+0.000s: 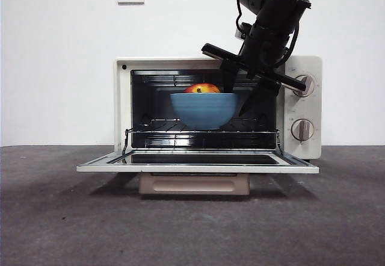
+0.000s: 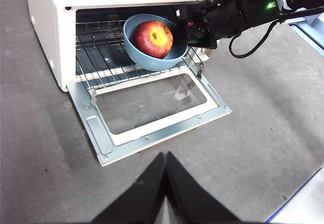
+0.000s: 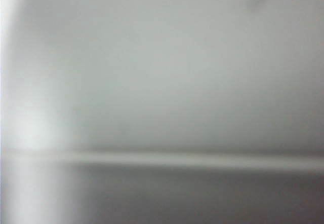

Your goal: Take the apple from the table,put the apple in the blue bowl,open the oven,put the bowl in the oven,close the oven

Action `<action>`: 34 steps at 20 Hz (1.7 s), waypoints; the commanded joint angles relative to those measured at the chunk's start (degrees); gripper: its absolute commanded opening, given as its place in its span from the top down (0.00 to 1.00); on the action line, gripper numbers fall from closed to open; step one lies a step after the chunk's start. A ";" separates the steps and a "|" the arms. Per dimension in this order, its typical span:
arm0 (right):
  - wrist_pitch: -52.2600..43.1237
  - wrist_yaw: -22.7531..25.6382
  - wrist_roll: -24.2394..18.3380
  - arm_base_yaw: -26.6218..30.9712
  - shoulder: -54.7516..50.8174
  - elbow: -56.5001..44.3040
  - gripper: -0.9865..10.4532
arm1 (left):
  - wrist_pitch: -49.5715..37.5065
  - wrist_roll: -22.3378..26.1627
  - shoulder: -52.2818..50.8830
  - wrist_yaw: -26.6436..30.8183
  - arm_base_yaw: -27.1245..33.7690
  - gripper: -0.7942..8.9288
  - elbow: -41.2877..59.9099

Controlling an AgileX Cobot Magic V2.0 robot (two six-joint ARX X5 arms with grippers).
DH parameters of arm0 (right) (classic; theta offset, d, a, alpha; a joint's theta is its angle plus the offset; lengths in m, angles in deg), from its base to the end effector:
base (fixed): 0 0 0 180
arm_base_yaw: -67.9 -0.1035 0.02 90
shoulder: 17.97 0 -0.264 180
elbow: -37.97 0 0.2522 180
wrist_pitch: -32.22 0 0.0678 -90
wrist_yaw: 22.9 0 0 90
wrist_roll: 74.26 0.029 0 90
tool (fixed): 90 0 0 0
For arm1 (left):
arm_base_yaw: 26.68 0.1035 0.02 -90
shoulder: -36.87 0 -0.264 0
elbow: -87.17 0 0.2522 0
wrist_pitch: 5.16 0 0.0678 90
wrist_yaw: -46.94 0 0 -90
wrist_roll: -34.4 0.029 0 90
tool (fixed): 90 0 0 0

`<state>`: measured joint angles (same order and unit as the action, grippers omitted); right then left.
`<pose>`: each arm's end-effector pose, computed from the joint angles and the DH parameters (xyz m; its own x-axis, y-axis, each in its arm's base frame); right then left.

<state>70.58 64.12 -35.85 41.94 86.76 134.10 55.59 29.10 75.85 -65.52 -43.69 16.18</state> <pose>0.3613 0.1776 0.2504 0.5901 0.3451 -0.7299 0.0407 0.8902 0.4538 0.1035 -0.0432 0.3578 0.6631 -0.6024 -0.4444 0.5457 0.7954 -0.2639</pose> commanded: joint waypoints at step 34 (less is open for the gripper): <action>36.87 0.02 -27.12 -6.36 -47.06 1.42 0.78 | -40.76 -5.09 43.28 -1.51 6.25 0.91 13.05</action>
<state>107.70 64.12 -62.23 36.00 39.11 134.21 15.28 24.33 118.32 -66.76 -37.31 29.71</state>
